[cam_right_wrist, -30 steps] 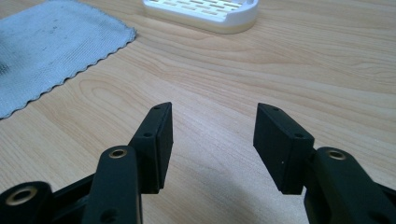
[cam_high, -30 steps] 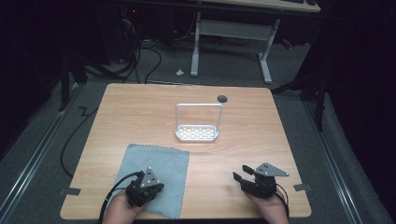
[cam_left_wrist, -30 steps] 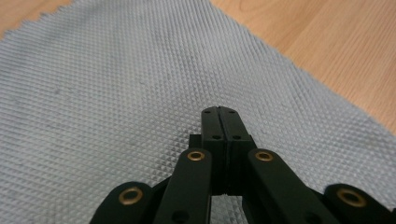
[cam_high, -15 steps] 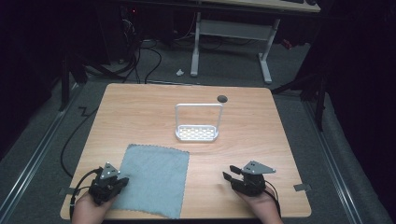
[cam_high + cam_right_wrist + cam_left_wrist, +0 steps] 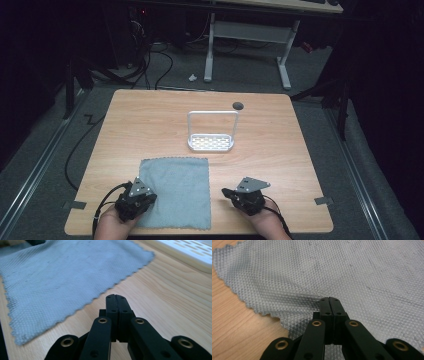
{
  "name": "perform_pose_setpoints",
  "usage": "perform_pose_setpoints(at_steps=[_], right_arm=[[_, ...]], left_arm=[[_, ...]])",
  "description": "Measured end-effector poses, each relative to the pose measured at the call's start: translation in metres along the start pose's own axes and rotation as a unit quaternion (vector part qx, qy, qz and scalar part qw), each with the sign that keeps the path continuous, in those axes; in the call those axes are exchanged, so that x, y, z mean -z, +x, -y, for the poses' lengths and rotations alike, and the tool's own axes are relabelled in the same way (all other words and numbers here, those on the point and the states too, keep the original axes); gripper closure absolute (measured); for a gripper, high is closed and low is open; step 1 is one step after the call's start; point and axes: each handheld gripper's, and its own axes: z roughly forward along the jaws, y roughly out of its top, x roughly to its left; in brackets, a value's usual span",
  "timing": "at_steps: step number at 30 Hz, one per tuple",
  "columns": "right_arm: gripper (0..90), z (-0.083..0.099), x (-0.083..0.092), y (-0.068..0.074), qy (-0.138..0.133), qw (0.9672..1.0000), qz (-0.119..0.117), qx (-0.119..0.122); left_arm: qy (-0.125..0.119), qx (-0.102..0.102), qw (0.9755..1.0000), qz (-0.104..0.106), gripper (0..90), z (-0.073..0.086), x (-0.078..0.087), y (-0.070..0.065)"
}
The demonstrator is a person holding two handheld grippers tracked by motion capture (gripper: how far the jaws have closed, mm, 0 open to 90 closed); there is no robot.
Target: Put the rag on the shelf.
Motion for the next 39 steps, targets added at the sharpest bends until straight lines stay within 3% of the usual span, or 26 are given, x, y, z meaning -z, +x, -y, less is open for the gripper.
perform_pose_setpoints(at_steps=[6,13,16,21,27,39], right_arm=[[90.0,-0.015,-0.023,0.013,0.014,0.9992,-0.022,0.029],[90.0,-0.025,-0.049,0.019,0.046,0.9975,-0.031,0.045],[90.0,-0.025,-0.051,0.019,0.049,0.9971,-0.033,0.047],[90.0,-0.023,-0.048,0.017,0.053,0.9970,-0.027,0.049],[90.0,-0.014,-0.036,0.010,0.053,0.9977,-0.012,0.042],[90.0,0.014,0.000,-0.010,0.053,0.9981,0.032,-0.010]], left_arm=[[-0.017,0.024,0.9992,-0.028,87.9,0.014,0.013,0.007],[-0.021,0.033,0.9986,-0.036,86.3,0.021,0.014,0.006],[-0.023,0.034,0.9985,-0.035,86.4,0.022,0.013,0.006],[-0.025,0.029,0.9989,-0.028,86.4,0.020,0.012,0.005],[-0.020,0.004,0.9998,-0.008,86.8,0.010,0.003,-0.003],[-0.018,-0.044,0.9977,0.049,87.5,-0.019,-0.022,-0.028]])
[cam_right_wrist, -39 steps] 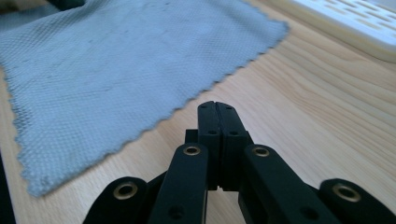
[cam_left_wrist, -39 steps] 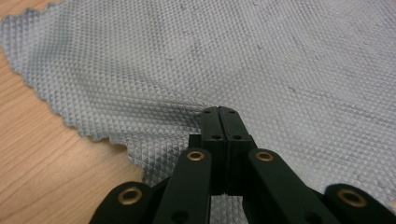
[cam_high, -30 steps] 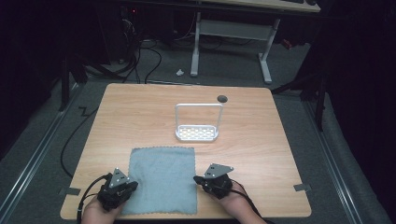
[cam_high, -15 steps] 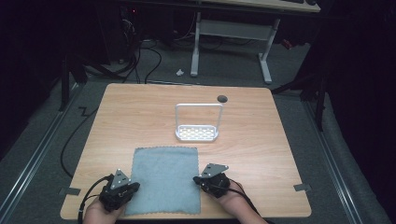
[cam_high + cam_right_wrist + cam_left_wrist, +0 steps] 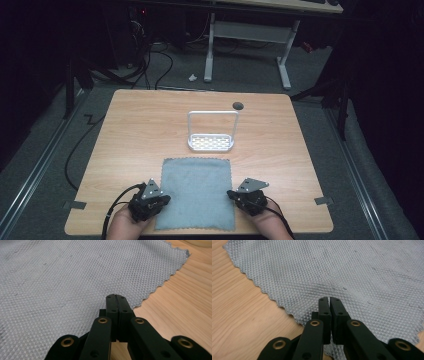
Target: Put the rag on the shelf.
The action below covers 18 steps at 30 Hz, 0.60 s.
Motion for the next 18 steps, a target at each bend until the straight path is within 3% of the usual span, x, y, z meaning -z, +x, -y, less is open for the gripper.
perform_pose_setpoints(at_steps=[9,18], right_arm=[[90.0,0.019,0.019,-0.014,-0.003,0.9993,0.027,-0.026],[90.0,0.023,0.023,-0.017,-0.002,0.9989,0.032,-0.033]], left_arm=[[0.000,-0.025,0.9993,0.029,87.8,-0.014,-0.014,-0.013],[-0.003,-0.021,0.9988,0.044,87.9,-0.014,-0.016,-0.013]])
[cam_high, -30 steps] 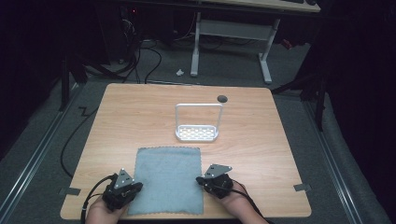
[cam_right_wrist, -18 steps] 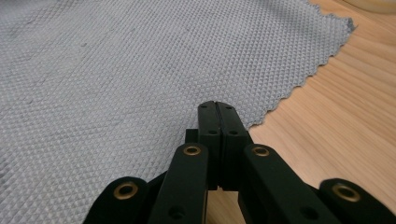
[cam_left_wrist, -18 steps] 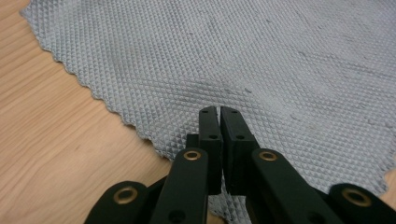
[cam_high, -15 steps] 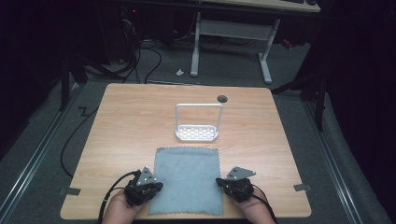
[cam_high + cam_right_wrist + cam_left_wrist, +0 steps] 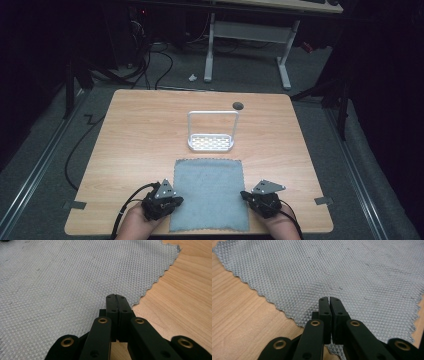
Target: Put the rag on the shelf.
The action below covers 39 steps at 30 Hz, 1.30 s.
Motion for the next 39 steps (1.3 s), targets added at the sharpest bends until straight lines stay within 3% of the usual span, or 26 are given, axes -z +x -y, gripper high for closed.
perform_pose_setpoints(at_steps=[6,9,12,14,16,19,23,29,39], right_arm=[[90.0,0.006,0.007,0.003,0.001,1.0000,-0.002,0.003],[86.8,0.007,0.009,0.002,0.002,1.0000,-0.004,-0.001],[83.5,0.007,0.014,-0.002,-0.029,0.9993,0.004,-0.022],[81.8,0.007,0.018,-0.006,-0.045,0.9984,0.009,-0.031],[80.7,0.008,0.018,-0.008,-0.050,0.9980,0.012,-0.038],[79.6,0.008,0.016,-0.010,-0.046,0.9981,0.009,-0.039],[78.1,0.007,0.016,-0.009,-0.049,0.9983,0.004,-0.031],[77.7,0.007,0.015,-0.008,-0.047,0.9985,-0.003,-0.027],[77.1,0.007,0.013,-0.007,-0.044,0.9987,-0.006,-0.025]], left_arm=[[0.005,-0.007,0.9999,0.012,88.8,0.002,0.002,-0.005],[0.003,-0.006,0.9999,0.008,87.2,0.002,0.003,-0.005],[-0.028,0.015,0.9994,-0.009,81.2,0.003,0.010,0.003],[-0.062,0.044,0.9967,-0.031,75.0,0.004,0.015,0.013],[-0.087,0.087,0.9911,-0.051,71.3,0.004,0.017,0.030],[-0.097,0.116,0.9858,-0.073,67.2,-0.001,0.014,0.049],[-0.089,0.137,0.9823,-0.091,67.4,-0.014,0.000,0.070],[-0.078,0.123,0.9836,-0.106,69.9,-0.034,-0.020,0.081],[-0.072,0.133,0.9835,-0.100,72.3,-0.037,-0.035,0.087]])
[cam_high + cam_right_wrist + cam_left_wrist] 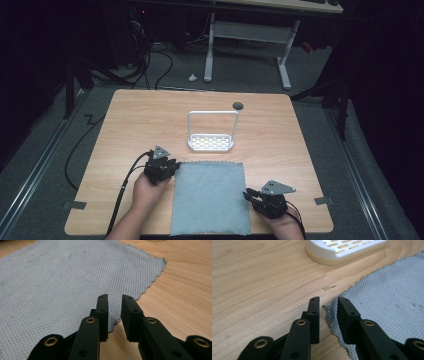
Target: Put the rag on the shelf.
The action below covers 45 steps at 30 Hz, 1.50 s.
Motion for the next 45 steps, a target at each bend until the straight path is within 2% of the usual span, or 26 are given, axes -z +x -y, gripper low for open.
perform_pose_setpoints(at_steps=[3,8,11,13,15,19,21,26,30,36,42,45], right_arm=[[76.9,0.000,-0.001,0.000,0.001,1.0000,0.000,0.001],[75.0,0.002,-0.003,-0.003,0.000,1.0000,0.003,-0.002],[69.4,0.002,-0.004,-0.005,-0.008,0.9998,0.009,-0.017],[68.3,-0.001,-0.003,-0.007,-0.022,0.9990,0.017,-0.035],[68.0,-0.007,-0.004,-0.008,-0.024,0.9980,0.028,-0.051],[67.7,-0.020,-0.014,-0.014,-0.015,0.9975,0.037,-0.058],[67.6,-0.027,-0.023,-0.017,-0.007,0.9975,0.047,-0.052],[66.9,-0.046,-0.049,-0.039,0.003,0.9941,0.064,-0.087],[66.8,-0.056,-0.062,-0.050,0.016,0.9928,0.067,-0.098],[67.0,-0.057,-0.073,-0.051,0.033,0.9931,0.076,-0.082],[70.8,-0.056,-0.074,-0.051,0.028,0.9942,0.081,-0.064],[73.1,-0.056,-0.075,-0.048,0.029,0.9949,0.084,-0.048]], left_arm=[[0.000,-0.001,1.0000,-0.004,76.0,0.001,-0.002,-0.001],[-0.004,0.007,0.9999,0.009,82.4,0.001,-0.003,-0.001],[-0.004,0.004,0.9999,0.011,85.4,0.002,-0.004,-0.002],[-0.003,0.005,0.9999,0.011,88.3,0.002,-0.004,-0.003],[-0.003,0.005,0.9999,0.012,88.9,0.002,-0.004,-0.003],[-0.003,0.002,0.9999,0.011,89.2,0.002,-0.004,-0.004],[-0.002,0.001,0.9999,0.011,89.3,0.002,-0.004,-0.004],[-0.003,0.005,0.9999,0.013,89.2,0.002,-0.004,-0.003],[-0.003,0.006,0.9999,0.013,89.1,0.002,-0.004,-0.003],[-0.003,0.008,0.9998,0.016,89.1,0.002,-0.004,-0.002],[-0.003,0.008,0.9998,0.016,89.1,0.002,-0.004,-0.002],[-0.003,0.009,0.9998,0.016,89.1,0.002,-0.004,-0.002]])
